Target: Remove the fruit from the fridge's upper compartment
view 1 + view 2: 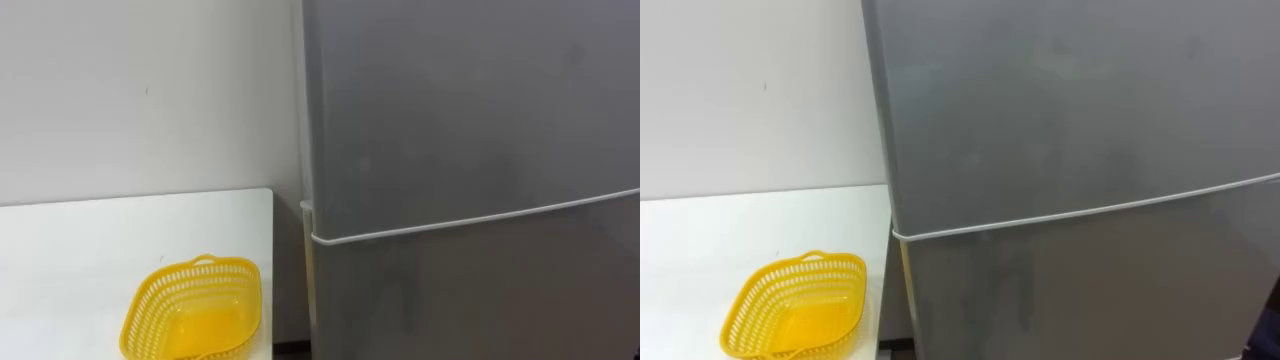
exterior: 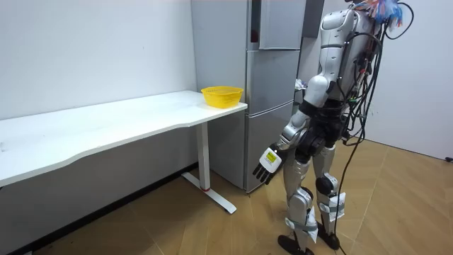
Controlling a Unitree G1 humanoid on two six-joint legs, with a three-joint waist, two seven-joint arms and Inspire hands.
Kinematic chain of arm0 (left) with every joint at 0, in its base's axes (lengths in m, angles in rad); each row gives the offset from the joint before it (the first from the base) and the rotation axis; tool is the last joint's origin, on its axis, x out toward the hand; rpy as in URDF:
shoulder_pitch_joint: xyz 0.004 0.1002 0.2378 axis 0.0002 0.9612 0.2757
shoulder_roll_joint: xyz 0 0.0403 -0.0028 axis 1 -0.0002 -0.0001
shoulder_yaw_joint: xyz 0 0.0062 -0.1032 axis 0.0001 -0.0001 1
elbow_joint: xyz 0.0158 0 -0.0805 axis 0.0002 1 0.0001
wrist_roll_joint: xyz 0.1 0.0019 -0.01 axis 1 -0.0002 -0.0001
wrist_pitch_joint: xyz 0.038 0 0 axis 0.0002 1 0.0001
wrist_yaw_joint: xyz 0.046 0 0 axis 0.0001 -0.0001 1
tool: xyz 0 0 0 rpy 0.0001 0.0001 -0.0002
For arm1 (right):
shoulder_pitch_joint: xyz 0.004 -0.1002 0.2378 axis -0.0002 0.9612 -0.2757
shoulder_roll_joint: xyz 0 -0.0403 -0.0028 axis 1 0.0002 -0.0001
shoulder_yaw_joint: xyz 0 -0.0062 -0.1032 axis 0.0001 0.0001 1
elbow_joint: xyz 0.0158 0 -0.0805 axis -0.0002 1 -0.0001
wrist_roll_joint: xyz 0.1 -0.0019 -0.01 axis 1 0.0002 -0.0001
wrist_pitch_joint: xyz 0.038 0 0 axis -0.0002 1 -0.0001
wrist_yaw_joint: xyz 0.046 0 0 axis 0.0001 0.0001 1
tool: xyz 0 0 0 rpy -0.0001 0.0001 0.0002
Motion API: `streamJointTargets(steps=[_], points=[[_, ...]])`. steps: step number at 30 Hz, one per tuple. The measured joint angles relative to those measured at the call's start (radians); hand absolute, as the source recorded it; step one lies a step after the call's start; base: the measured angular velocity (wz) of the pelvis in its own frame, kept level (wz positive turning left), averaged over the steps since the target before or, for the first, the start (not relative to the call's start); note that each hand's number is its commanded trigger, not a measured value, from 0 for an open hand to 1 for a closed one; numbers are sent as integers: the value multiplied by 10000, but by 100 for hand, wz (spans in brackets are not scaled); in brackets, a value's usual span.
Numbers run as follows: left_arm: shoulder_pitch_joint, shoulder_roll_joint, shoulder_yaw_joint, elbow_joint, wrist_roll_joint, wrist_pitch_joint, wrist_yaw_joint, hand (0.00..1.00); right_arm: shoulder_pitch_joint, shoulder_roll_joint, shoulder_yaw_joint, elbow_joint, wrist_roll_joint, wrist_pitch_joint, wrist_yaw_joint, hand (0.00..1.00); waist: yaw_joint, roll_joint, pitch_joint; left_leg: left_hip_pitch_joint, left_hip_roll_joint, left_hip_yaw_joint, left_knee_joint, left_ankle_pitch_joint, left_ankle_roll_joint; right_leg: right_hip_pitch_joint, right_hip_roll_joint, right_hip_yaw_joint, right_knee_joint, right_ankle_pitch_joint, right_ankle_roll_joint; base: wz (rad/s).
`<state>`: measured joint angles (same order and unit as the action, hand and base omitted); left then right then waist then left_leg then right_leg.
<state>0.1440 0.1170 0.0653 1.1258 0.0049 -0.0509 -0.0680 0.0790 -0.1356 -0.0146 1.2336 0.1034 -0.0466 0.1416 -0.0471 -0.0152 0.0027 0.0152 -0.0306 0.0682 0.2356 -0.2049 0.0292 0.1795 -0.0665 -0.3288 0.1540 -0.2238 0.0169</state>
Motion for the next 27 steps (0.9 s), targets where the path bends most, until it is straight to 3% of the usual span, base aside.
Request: streamJointTargets(steps=[12, 27], points=[[17, -36, 17, 119, -48, -30, 199, 0, 14, 0, -91, 112, -1, -66, -533, 0, 12, 5, 24, 187, 0, 95, -71, -2, 2, 105, 3, 228, -17, 0, 0, -2], [399, -272, 884, 148, -1145, -1, 1122, 0, 212, 9, -669, 233, 11, 57, -748, 0, 45, -42, -9, 273, -2, 145, -145, -2, 4, 112, -5, 259, -18, -4, 6, -1]])
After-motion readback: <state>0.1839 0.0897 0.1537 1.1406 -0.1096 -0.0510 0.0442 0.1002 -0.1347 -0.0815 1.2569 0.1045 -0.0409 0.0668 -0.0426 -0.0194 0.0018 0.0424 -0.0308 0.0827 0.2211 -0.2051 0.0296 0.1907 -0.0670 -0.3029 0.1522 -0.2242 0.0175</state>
